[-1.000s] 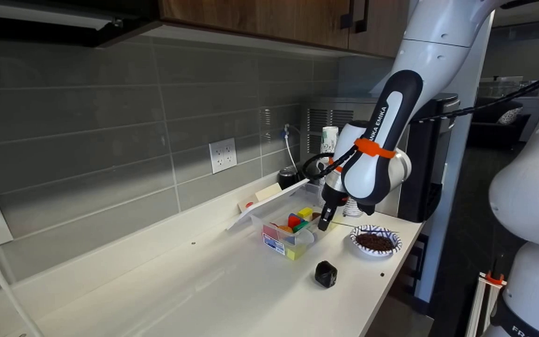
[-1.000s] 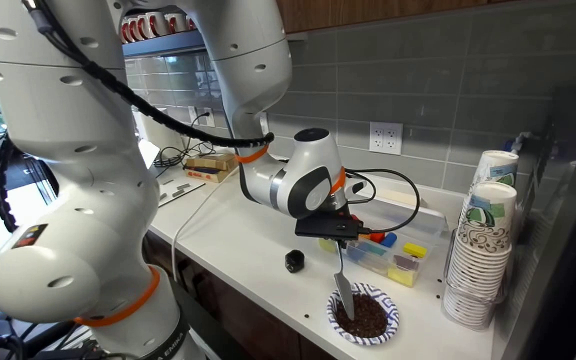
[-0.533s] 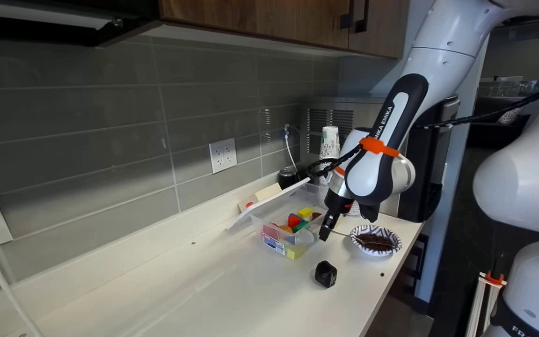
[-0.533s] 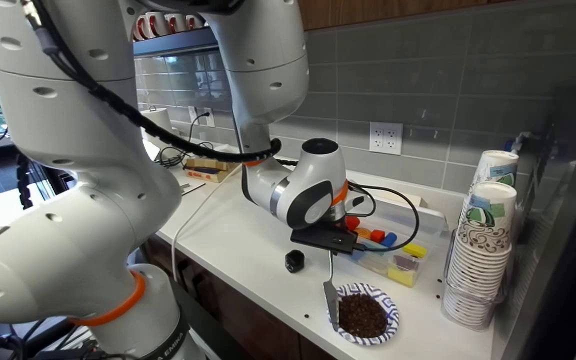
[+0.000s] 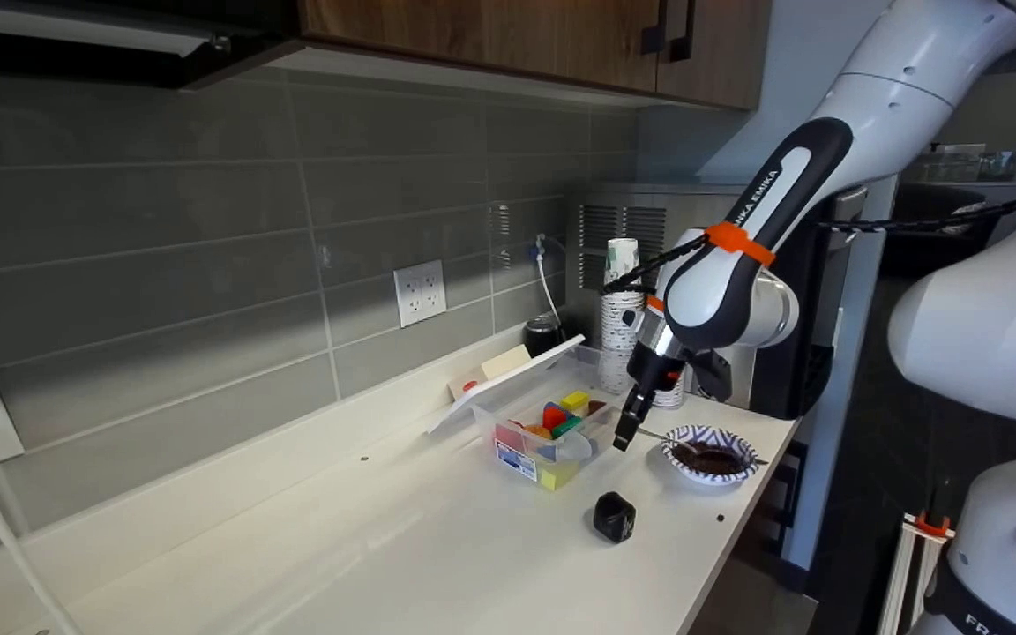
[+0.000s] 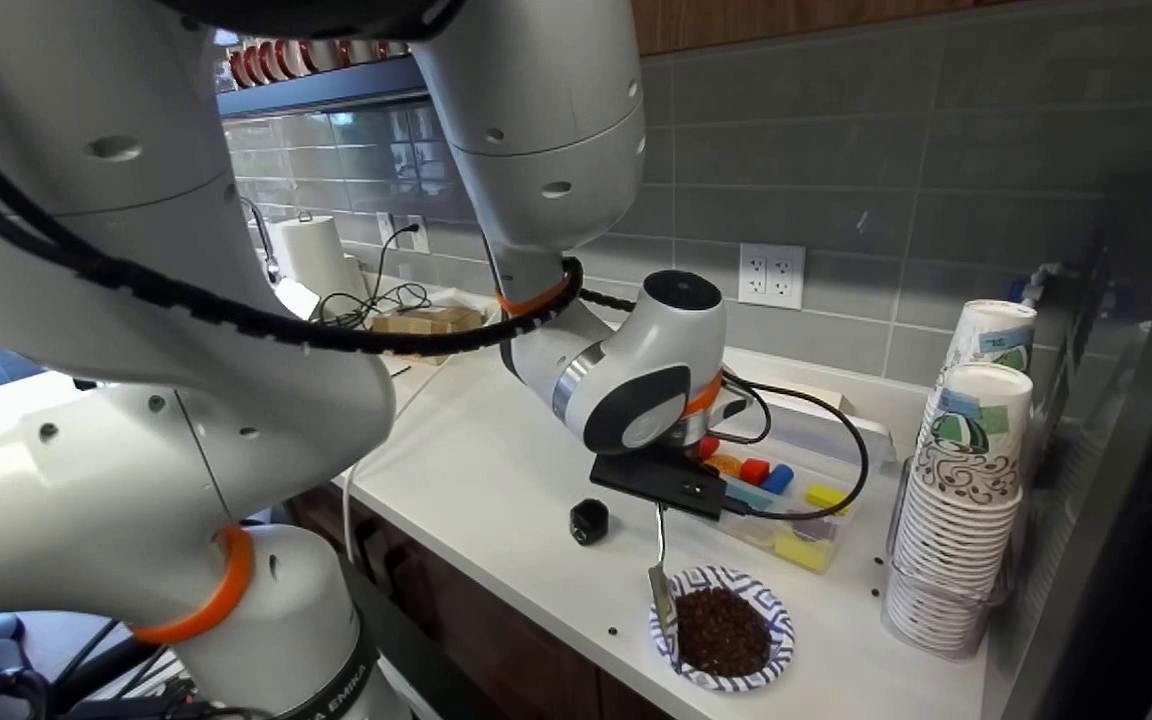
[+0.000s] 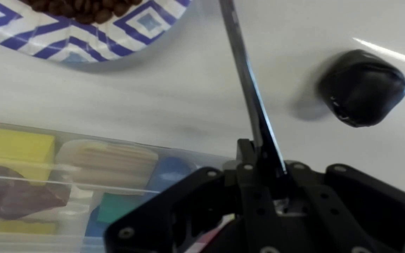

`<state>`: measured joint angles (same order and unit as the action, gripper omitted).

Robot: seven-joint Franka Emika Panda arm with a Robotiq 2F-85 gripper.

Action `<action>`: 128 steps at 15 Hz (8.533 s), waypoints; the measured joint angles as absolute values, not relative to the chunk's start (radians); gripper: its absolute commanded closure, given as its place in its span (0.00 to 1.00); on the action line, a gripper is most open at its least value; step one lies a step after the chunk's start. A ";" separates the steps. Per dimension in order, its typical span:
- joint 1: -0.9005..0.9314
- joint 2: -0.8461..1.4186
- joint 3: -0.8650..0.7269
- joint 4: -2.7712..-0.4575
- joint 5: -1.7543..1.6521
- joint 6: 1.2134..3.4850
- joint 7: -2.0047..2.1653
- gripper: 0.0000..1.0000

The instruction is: Use the spatula to stir the contents in the bowl

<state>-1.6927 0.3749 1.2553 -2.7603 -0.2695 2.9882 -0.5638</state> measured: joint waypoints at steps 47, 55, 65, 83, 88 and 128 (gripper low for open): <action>-2.037 0.861 1.370 -2.750 -0.345 2.966 -0.802 0.99; -2.054 0.903 1.332 -2.748 -0.370 3.040 -0.880 0.99; -2.091 0.894 1.338 -2.748 -0.379 2.981 -0.907 0.99; -2.064 0.927 1.317 -2.748 -0.371 3.149 -0.770 0.99; -2.009 0.926 1.247 -2.747 -0.402 3.359 -0.769 0.99; -1.908 0.790 1.033 -2.746 -0.772 3.641 -0.433 0.99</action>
<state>-1.9076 0.7896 1.0334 -2.7458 -0.7722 3.6414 -0.4330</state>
